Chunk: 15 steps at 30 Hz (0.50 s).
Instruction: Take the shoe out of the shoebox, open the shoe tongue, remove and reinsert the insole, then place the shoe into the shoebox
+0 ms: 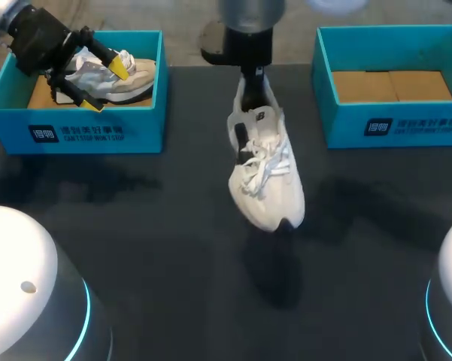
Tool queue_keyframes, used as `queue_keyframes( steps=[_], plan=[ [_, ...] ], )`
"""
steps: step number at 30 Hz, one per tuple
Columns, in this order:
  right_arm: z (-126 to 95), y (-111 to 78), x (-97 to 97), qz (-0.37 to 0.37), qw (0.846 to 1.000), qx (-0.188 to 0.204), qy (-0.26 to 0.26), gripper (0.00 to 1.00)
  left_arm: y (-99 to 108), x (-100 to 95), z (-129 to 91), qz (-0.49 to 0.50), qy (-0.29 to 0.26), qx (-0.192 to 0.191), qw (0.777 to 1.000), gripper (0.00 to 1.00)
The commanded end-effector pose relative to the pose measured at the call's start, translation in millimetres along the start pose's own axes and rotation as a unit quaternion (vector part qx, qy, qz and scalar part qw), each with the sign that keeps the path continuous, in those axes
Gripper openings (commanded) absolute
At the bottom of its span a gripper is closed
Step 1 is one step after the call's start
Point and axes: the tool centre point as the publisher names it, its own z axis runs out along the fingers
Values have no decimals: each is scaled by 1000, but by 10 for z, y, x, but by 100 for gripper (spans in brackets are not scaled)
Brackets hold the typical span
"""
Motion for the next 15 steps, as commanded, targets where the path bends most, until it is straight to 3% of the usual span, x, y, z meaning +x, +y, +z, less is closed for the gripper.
queue_keyframes(
  steps=[1, 9, 15],
  plan=[
    [22, -203, -233, 0, 1000, 1, 8, 0, 4, 0, 1, 0, 1, 0, 1000, 100],
    [78, -723, -677, -5, 1000, 20, 1, 0, 4, 0, 1, 0, 1, 0, 1000, 100],
    [130, -1011, -965, -19, 1000, 22, 9, 0, 4, 0, 1, 0, 1, 0, 1000, 100]
  ],
)
